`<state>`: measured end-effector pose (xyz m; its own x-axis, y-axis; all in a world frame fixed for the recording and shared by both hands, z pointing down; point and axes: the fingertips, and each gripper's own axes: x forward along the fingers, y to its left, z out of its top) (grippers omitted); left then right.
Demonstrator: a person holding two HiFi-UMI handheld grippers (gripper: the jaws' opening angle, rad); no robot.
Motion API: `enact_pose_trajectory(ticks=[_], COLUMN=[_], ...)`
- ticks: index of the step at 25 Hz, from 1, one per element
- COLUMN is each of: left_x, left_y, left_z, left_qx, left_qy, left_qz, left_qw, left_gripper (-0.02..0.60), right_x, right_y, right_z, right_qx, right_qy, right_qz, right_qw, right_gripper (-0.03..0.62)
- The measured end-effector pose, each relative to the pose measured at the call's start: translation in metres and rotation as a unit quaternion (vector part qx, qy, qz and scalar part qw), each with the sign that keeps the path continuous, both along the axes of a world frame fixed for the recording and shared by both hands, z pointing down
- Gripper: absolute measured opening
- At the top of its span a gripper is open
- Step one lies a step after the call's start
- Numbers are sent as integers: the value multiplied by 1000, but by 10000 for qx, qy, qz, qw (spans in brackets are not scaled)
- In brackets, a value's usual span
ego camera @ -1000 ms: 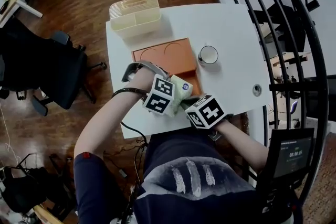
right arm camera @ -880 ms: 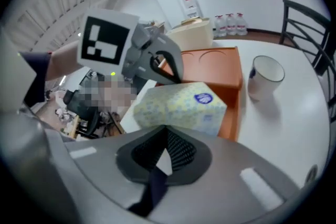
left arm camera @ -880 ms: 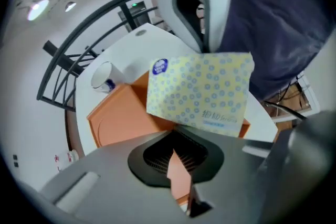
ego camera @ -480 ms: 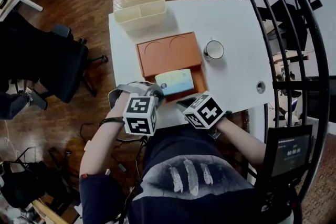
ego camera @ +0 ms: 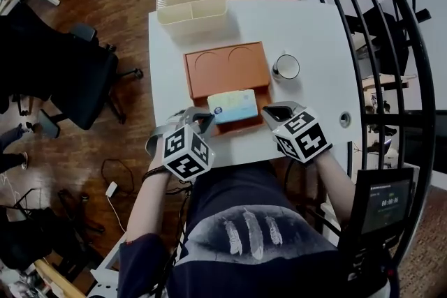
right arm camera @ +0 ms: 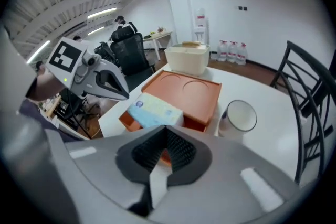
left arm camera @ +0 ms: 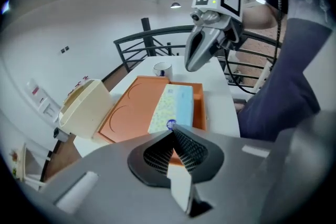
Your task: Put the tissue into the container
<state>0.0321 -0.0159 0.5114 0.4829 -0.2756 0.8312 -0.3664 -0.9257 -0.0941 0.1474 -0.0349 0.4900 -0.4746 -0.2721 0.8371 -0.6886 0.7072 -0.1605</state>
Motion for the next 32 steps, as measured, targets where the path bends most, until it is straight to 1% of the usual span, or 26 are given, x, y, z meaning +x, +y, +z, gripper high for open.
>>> enact_pose_trajectory(ticks=[1,2,5,6,7,8,9,11,12,13,14,15,16,18,21,24,27,32], left_x=[-1,-1,4,5,5,5,6,8,9,9,7,4,0,-10,-18,-5,11,21], left_y=[4,11,38,47,55,61,64,64,63,63,63,62,61,59,61,62,64,68], left_z=[-1,-4,-14,-17,-20,-23,-28,-39,-44,-47,-47,-45,-42,-38,-37,-37,-37,-39], left_qx=[-50,-148,-622,-775,-906,-991,-995,-819,-733,-672,-620,-572,-539,-499,-503,-504,-543,-535], left_qy=[41,157,798,995,1168,1329,1503,1968,2195,2340,2375,2311,2192,1979,1847,1749,1738,1621], left_qz=[86,160,263,310,341,328,273,67,-76,-216,-340,-443,-521,-626,-759,-872,-975,-853], left_qw=[9999,9996,9945,9915,9884,9856,9832,9770,9728,9697,9688,9702,9728,9769,9786,9794,9784,9816], left_gripper=[14,14,14,15,53,132,158,158,156,139,79,35,14,14,14,14,14,14], right_x=[1,1,4,5,6,8,12,26,34,42,49,54,56,53,47,58,71,79], right_y=[-1,1,15,22,28,33,36,39,41,43,45,47,49,50,49,44,39,38], right_z=[-4,-8,-13,-12,-10,-8,-5,2,6,9,10,10,11,11,14,15,13,11], right_qx=[149,270,374,333,274,234,226,159,72,-15,-89,-161,-229,-299,-326,-319,-332,-364], right_qy=[20,33,-4,-47,-81,-78,-25,171,254,295,301,290,277,259,347,421,441,496], right_qz=[-169,-361,-834,-953,-1055,-1120,-1132,-1111,-1121,-1103,-1055,-1029,-1064,-1244,-1558,-1816,-1933,-2003], right_qw=[9997,9990,9958,9949,9940,9934,9933,9935,9934,9935,9939,9941,9937,9914,9866,9820,9796,9778], right_gripper=[3,2,3,24,108,211,235,230,202,137,41,5,4,3,3,5,4,5])
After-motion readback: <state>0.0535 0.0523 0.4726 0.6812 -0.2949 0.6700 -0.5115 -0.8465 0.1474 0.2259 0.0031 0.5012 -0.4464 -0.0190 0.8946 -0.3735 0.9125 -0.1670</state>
